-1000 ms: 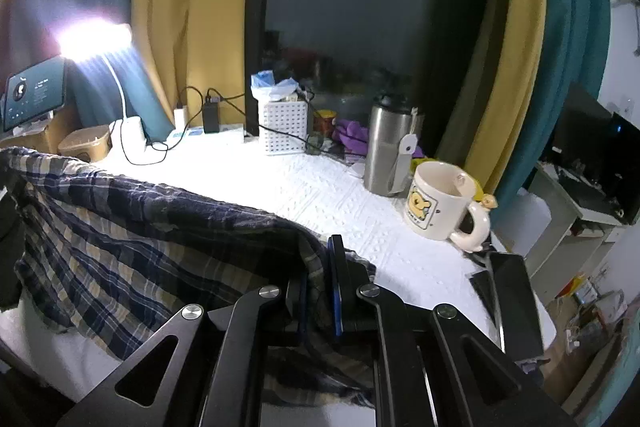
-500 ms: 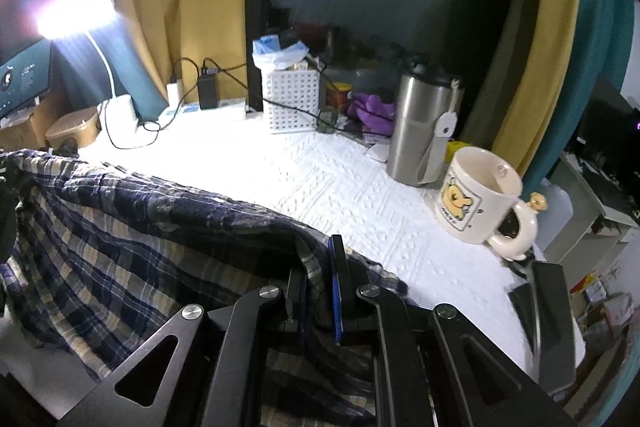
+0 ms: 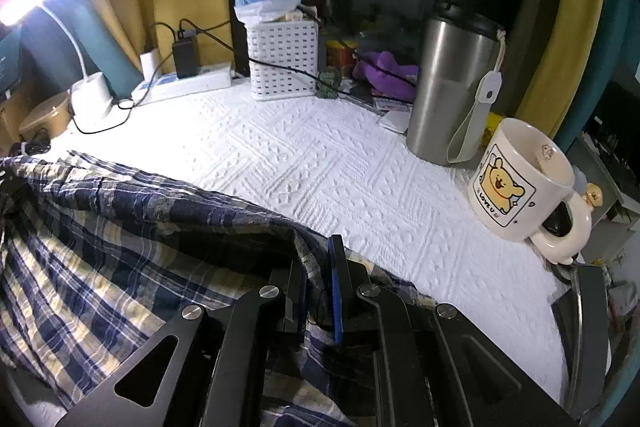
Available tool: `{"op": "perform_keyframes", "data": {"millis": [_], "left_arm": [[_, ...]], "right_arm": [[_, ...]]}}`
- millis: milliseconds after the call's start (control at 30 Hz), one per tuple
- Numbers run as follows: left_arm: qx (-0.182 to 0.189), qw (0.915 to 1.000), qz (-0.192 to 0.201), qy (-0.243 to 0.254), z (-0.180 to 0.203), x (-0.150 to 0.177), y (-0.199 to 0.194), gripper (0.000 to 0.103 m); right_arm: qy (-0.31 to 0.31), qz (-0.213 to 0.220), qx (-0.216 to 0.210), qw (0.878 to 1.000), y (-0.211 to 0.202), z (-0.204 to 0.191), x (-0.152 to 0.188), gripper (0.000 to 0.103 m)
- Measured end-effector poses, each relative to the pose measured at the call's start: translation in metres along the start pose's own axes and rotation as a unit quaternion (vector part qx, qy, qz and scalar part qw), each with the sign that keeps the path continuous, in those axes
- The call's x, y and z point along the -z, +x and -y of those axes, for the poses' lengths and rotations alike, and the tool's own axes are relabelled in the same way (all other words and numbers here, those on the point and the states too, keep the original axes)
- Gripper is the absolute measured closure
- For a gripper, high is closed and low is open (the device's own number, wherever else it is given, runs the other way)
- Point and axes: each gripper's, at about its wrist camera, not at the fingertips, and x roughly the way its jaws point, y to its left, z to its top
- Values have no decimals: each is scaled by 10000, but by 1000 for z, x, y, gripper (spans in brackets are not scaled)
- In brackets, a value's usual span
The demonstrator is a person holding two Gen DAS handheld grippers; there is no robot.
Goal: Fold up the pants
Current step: 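Hold the folded pants edge raised with both grippers, then release the plaid pants and open both grippers above the fold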
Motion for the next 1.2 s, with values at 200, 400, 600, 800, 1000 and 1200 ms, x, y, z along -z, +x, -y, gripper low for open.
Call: {"op": "perform_keyframes", "data": {"millis": [200, 400, 600, 800, 1000, 1200], "left_arm": [[-381, 9987, -71, -339, -28, -5, 16, 70], [-288, 9987, -112, -414, -41, -8, 28, 70], [160, 9999, -18, 17, -28, -16, 29, 62], [332, 9978, -247, 523, -13, -12, 30, 59], [-100, 9954, -549, 773, -14, -21, 56, 58], [-290, 9984, -412, 240, -39, -48, 68, 58]], "right_arm": [[-22, -190, 87, 9998, 21, 3, -4, 94], [-99, -353, 150, 9992, 32, 1, -10, 94], [-143, -484, 168, 9986, 36, 0, -16, 93], [-124, -247, 499, 9984, 24, 4, -27, 8], [-16, 11, 615, 9981, 9, 9, -33, 7], [245, 242, 336, 9988, -10, 4, -36, 7]]}}
